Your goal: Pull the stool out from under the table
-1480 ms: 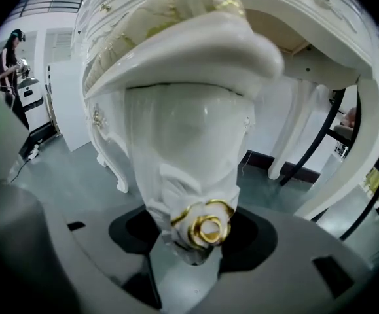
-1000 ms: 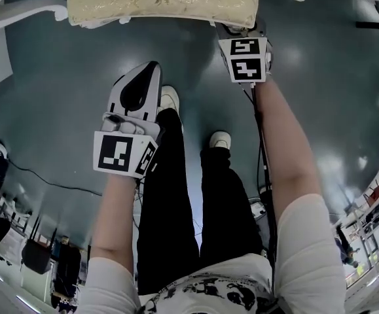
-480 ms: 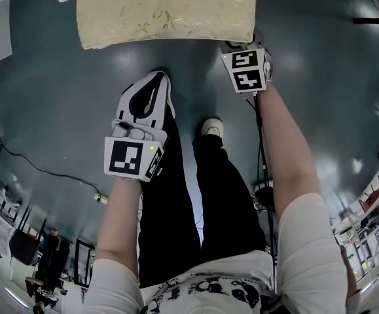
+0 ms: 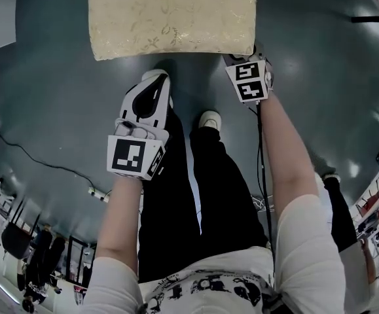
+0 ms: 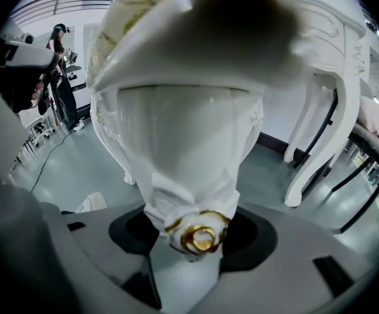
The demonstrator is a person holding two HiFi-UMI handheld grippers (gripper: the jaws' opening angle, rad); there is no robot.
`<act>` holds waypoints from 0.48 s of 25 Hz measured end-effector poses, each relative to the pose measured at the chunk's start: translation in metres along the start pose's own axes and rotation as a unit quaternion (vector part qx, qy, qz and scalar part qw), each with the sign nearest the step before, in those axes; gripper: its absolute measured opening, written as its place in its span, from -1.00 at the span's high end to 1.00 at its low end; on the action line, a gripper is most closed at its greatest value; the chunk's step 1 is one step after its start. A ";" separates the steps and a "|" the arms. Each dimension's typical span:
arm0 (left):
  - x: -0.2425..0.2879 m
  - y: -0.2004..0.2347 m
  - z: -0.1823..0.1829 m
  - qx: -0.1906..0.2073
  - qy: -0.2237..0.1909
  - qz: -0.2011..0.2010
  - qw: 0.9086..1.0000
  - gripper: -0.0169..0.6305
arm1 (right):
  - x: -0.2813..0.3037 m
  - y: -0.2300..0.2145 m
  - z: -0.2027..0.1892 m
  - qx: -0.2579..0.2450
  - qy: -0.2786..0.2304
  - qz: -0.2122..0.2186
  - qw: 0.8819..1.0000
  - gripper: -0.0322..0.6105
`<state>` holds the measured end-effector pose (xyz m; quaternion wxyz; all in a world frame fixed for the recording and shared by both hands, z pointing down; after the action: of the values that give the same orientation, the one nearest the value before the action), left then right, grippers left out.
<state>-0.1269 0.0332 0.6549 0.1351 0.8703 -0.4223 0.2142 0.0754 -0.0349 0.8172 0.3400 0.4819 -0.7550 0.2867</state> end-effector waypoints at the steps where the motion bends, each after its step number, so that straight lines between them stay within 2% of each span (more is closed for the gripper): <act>1: 0.002 0.003 0.002 0.000 0.001 0.001 1.000 0.90 | 0.000 -0.001 0.001 -0.004 0.001 0.002 1.000 0.07; 6: 0.008 0.012 0.011 -0.008 0.005 0.009 1.000 0.90 | 0.000 -0.002 0.004 -0.007 0.000 0.009 1.000 0.07; 12: 0.004 0.001 0.019 -0.005 0.017 0.004 1.000 0.90 | -0.003 -0.002 0.006 -0.001 0.017 -0.003 1.000 0.05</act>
<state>-0.1201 0.0220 0.6409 0.1458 0.8641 -0.4248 0.2273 0.0768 -0.0384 0.8116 0.3540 0.4790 -0.7478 0.2932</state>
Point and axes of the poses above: the fingertips, and each gripper's own axes: x forward along the fingers, y to its left, z out of its top, the point moved 5 cm from there along -x, backward along the fingers, and after that the axes turned 15 degrees about x, right-handed, at the moved point
